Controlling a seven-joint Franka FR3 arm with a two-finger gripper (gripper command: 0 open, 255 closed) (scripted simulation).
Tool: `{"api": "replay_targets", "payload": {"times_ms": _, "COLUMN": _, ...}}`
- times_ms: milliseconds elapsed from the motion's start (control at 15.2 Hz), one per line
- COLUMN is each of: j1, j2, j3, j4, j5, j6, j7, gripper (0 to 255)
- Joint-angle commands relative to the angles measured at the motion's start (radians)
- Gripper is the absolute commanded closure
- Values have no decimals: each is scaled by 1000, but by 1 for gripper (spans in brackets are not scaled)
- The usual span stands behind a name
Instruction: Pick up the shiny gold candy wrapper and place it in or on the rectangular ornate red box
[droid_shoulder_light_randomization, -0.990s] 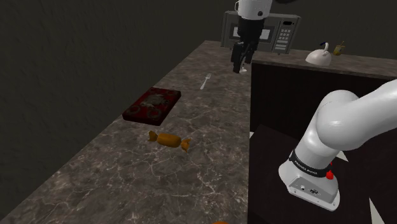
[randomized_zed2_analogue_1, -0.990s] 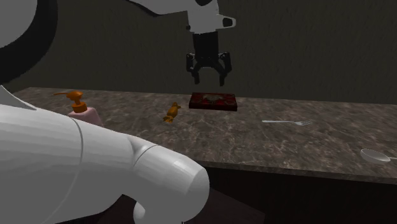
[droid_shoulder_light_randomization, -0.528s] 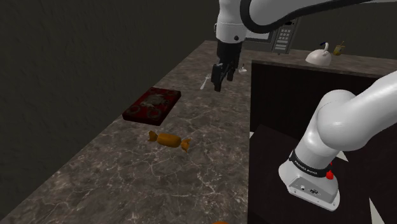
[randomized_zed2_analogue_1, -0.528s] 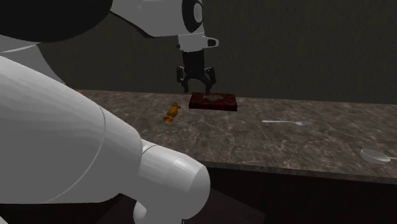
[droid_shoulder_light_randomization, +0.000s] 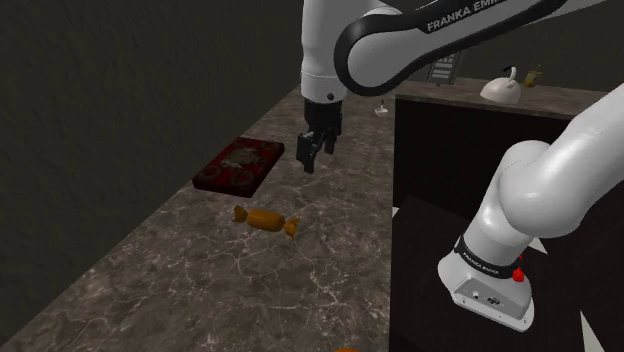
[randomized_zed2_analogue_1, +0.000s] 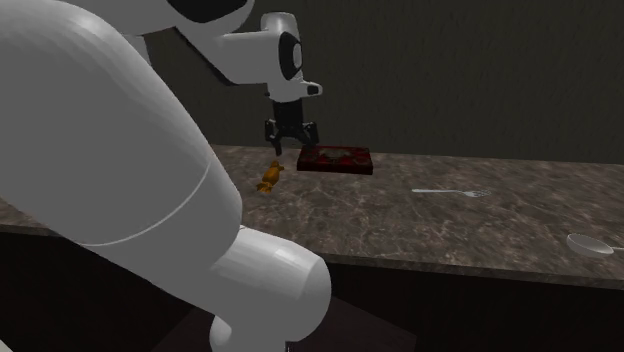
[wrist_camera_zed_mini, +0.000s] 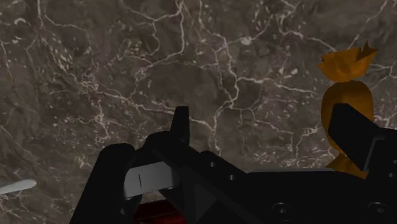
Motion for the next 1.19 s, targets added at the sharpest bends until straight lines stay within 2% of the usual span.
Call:
{"api": "replay_targets", "payload": {"times_ms": 0, "j1": 9, "j2": 71, "j3": 31, "j4": 14, "j5": -1, "j6": 58, "j7": 31, "gripper": 0}}
{"api": "replay_targets", "payload": {"times_ms": 330, "j1": 26, "j2": 240, "j3": 93, "j4": 78, "j5": -31, "j6": 161, "j7": 103, "gripper": 0}}
{"api": "replay_targets", "payload": {"times_ms": 660, "j1": 51, "j2": 421, "j3": 138, "j4": 169, "j5": -100, "j6": 241, "j7": 189, "gripper": 0}}
{"api": "replay_targets", "payload": {"times_ms": 1122, "j1": 59, "j2": 495, "j3": 135, "j4": 154, "j5": -146, "j6": 322, "j7": 224, "gripper": 0}}
